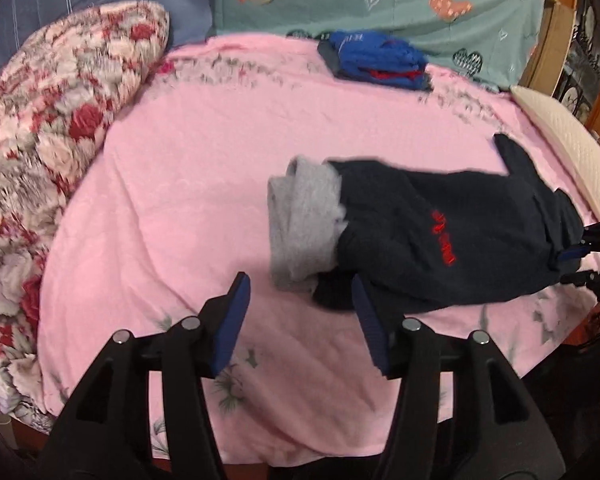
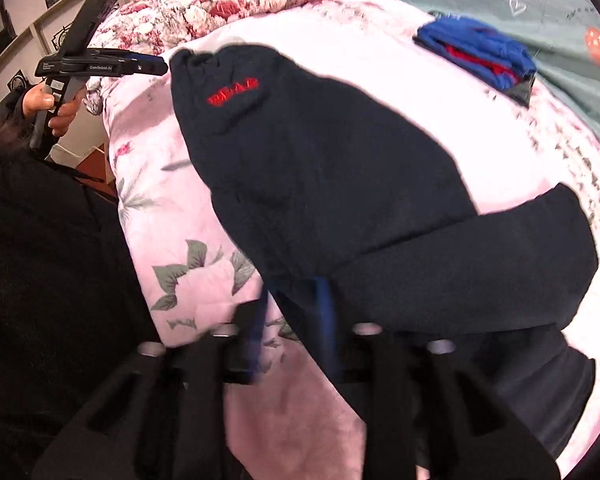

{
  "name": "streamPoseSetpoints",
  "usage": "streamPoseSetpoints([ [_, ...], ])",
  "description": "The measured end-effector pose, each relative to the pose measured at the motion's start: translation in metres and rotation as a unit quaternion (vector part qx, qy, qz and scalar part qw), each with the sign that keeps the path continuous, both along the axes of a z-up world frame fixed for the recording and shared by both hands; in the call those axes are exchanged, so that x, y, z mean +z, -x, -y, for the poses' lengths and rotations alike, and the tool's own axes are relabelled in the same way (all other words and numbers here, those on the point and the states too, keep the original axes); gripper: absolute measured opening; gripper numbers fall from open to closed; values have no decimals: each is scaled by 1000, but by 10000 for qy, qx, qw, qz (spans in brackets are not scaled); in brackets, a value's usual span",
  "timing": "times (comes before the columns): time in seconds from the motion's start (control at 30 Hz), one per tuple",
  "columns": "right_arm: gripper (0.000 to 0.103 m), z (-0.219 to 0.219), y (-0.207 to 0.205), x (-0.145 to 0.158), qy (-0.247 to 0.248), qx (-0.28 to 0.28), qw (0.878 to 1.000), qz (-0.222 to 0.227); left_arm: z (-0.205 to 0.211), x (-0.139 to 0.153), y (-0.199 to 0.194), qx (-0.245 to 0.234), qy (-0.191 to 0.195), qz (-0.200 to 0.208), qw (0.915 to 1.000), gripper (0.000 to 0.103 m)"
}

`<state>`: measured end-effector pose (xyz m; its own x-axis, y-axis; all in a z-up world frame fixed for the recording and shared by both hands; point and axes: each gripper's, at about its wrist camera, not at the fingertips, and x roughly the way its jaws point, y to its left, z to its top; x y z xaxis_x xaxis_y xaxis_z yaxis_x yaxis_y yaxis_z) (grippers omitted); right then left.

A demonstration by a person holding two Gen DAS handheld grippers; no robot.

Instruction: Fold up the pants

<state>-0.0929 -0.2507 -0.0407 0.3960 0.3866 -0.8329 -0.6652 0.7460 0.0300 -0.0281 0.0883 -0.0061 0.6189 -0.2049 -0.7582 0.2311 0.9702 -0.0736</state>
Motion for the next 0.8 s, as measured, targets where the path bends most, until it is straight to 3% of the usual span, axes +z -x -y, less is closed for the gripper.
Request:
streamPoseSetpoints([
  [0.07,44,14,-5,21,-154,-258,9992,255,13,20,5,-138,140,295,9994,71],
  [0.13,47,39,-27,46,-224,-964,9937,521,41,35,6,-531,196,500,9971,74],
  [0.23,73,85,-81,66,-158,-2405,9687,596,84,29,-3,-1078,52,465,9931,76],
  [0.27,74,99,-99,67,-99,-2795,9585,559,98,19,-10,-1201,33,308,9923,76],
  [0.4,74,128,-166,51,117,-3546,9348,134,135,-32,-32,-1430,-47,-366,9890,74],
  [0.47,74,127,-192,36,371,-3725,9273,-30,144,-47,-34,-1454,-202,-429,9882,74],
  [0.57,74,127,-227,10,1088,-4132,9040,-146,146,-55,-32,-1388,-219,-427,9892,75],
  [0.7,74,131,-257,-26,1660,-4310,8860,-418,142,-56,-33,-1326,-96,-480,9900,76],
  [0.73,69,129,-261,-33,1748,-4270,8856,-536,141,-56,-32,-1326,-96,-476,9900,76],
  [0.77,44,130,-264,-39,1619,-4165,8916,-727,141,-57,-32,-1327,-92,-469,9900,76],
  [0.8,32,132,-262,-39,1328,-4129,8971,-844,141,-57,-33,-1324,-82,-471,9900,76],
])
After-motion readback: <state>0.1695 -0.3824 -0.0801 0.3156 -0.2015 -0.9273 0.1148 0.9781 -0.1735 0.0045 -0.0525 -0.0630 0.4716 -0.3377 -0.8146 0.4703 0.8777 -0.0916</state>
